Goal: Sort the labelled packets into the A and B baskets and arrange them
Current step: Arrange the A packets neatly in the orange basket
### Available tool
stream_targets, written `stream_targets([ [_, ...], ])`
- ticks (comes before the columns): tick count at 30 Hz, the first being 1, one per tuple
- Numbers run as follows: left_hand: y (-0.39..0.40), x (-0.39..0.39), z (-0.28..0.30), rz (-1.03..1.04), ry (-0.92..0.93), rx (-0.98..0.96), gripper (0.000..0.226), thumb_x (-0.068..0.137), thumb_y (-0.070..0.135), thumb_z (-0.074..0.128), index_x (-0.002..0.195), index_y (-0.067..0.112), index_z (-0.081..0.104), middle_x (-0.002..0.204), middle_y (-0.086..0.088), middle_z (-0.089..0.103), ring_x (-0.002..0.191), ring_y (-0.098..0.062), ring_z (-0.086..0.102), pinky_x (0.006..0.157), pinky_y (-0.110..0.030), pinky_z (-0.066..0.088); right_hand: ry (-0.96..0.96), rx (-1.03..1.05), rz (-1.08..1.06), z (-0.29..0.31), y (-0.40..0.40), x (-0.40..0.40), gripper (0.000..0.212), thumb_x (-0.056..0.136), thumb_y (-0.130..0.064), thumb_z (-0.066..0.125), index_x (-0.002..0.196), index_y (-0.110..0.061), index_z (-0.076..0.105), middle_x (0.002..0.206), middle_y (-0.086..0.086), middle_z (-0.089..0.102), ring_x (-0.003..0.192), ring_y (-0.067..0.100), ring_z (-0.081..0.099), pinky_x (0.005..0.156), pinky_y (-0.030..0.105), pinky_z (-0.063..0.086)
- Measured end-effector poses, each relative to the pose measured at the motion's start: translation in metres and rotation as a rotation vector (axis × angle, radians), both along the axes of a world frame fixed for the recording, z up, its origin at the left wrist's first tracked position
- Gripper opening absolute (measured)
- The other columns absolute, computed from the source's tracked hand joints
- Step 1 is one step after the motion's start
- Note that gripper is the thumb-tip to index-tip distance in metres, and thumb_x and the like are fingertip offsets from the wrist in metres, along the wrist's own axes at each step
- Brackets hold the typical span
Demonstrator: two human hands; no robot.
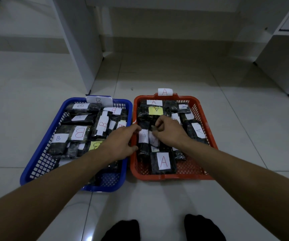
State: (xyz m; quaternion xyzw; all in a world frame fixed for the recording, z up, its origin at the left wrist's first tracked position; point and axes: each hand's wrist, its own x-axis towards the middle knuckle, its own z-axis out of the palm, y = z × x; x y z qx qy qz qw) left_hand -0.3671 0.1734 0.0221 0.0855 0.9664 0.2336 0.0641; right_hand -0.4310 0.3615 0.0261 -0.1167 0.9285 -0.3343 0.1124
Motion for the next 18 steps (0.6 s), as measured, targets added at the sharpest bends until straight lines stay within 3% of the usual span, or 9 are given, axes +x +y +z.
stream_targets([
  [2, -0.004, 0.0, -0.001, 0.0, -0.007, 0.044, 0.059, 0.082, 0.022, 0.074, 0.133, 0.024, 0.044, 0.131, 0.0, 0.058, 0.116, -0.019, 0.057, 0.099, -0.04, 0.05, 0.053, -0.093, -0.045, 0.015, 0.0, 0.005, 0.016, 0.087, -0.019, 0.071, 0.097, -0.016, 0.059, 0.075, -0.002, 0.063, 0.068, 0.014, 0.063, 0.061, 0.026, 0.05],
  [4, -0.008, 0.0, -0.003, -0.003, -0.014, 0.109, 0.056, 0.083, 0.015, 0.071, 0.132, 0.023, 0.045, 0.132, 0.0, 0.059, 0.12, -0.016, 0.056, 0.102, -0.038, 0.049, -0.038, -0.176, -0.033, 0.03, 0.001, 0.013, 0.014, 0.088, -0.019, 0.072, 0.094, -0.016, 0.061, 0.074, -0.001, 0.067, 0.06, 0.014, 0.068, 0.057, 0.024, 0.053],
  [8, -0.013, -0.002, -0.006, 0.006, -0.023, 0.215, 0.054, 0.083, 0.005, 0.068, 0.13, 0.021, 0.047, 0.132, -0.001, 0.059, 0.122, -0.013, 0.056, 0.104, -0.036, 0.048, -0.25, -0.057, 0.11, 0.029, -0.003, 0.042, 0.018, 0.085, -0.026, 0.078, 0.091, -0.015, 0.065, 0.068, 0.0, 0.071, 0.054, 0.013, 0.07, 0.05, 0.02, 0.053],
  [13, -0.014, -0.004, -0.008, 0.019, -0.026, 0.238, 0.053, 0.084, 0.002, 0.065, 0.129, 0.023, 0.048, 0.132, 0.0, 0.059, 0.122, -0.012, 0.055, 0.104, -0.033, 0.048, 0.024, -0.019, 0.13, 0.003, -0.009, 0.055, 0.027, 0.08, -0.034, 0.081, 0.082, -0.018, 0.06, 0.064, -0.002, 0.066, 0.053, 0.009, 0.065, 0.059, 0.028, 0.057],
  [18, -0.015, -0.003, -0.008, 0.015, -0.023, 0.237, 0.05, 0.086, 0.002, 0.065, 0.128, 0.023, 0.049, 0.131, 0.001, 0.059, 0.122, -0.011, 0.055, 0.104, -0.032, 0.047, -0.082, -0.041, 0.266, 0.0, -0.003, 0.053, 0.028, 0.078, -0.029, 0.083, 0.088, -0.019, 0.06, 0.074, 0.0, 0.069, 0.055, 0.006, 0.063, 0.057, 0.024, 0.054],
])
